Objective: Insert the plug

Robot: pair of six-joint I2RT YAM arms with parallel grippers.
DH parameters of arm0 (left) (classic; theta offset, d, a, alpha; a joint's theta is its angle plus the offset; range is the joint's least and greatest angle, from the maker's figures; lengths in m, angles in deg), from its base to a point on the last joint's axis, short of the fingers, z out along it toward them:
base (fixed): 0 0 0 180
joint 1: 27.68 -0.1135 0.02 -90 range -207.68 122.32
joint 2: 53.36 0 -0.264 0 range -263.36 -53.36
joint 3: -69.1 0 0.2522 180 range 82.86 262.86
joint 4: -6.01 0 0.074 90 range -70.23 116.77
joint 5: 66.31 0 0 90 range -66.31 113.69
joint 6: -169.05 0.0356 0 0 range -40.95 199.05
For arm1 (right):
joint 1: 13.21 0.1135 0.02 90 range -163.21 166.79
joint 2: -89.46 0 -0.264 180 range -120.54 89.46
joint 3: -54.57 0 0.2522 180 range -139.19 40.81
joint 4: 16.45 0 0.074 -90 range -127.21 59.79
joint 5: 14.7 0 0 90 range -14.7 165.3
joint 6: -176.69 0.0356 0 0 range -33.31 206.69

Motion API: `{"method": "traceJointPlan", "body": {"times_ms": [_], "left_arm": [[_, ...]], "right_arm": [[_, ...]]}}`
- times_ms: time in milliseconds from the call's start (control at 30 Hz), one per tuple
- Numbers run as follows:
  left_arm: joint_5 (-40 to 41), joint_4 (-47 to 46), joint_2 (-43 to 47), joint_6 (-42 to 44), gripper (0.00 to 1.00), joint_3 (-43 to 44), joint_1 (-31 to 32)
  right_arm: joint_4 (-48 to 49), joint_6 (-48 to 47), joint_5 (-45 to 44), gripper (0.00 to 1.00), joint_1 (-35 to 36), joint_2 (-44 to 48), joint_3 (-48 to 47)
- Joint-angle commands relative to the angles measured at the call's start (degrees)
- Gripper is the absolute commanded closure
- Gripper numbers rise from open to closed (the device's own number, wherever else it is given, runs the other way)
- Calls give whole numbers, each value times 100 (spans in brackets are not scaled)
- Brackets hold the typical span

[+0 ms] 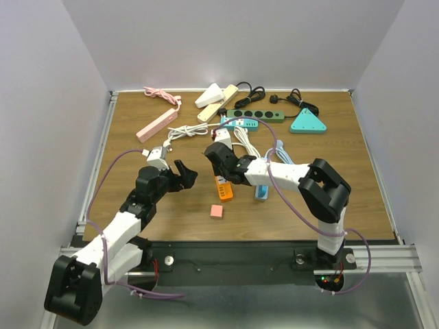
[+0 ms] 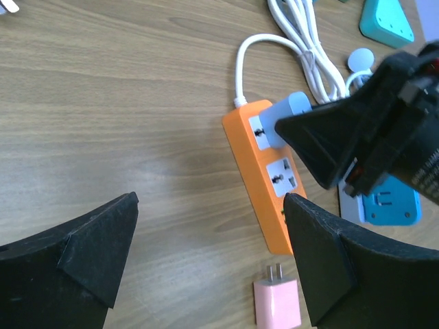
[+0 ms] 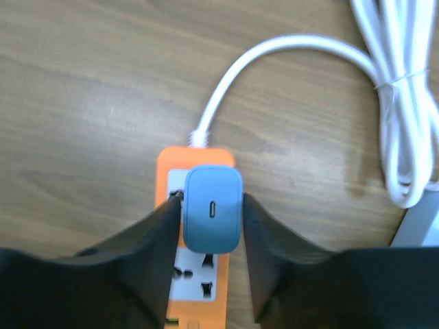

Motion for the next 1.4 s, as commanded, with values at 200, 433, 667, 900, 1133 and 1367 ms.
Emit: {"method": "traceJointPlan", "body": {"times_ms": [200, 433, 667, 900, 1133, 1367], "left_arm": [[559, 608, 834, -149, 3, -208, 900], [1325, 960, 351, -457, 3, -14, 2096], [1554, 1101, -229, -712, 3, 267, 2772], [1686, 1171, -1020, -783, 3, 706, 3256], [2002, 1680, -1881, -730, 3, 1207, 3643], [2239, 2031, -2470, -765, 9, 1664, 3846]], "right_arm": [[-710, 7, 105, 20, -65, 835, -59], [-754, 278, -194, 11, -197, 1900, 564], [-816, 622, -230, 11, -451, 2971, 1540], [-825, 798, -221, 11, -478, 3491, 2033], [-833, 860, -273, 11, -487, 3817, 2288], [-833, 842, -291, 9, -531, 4098, 2464]]}}
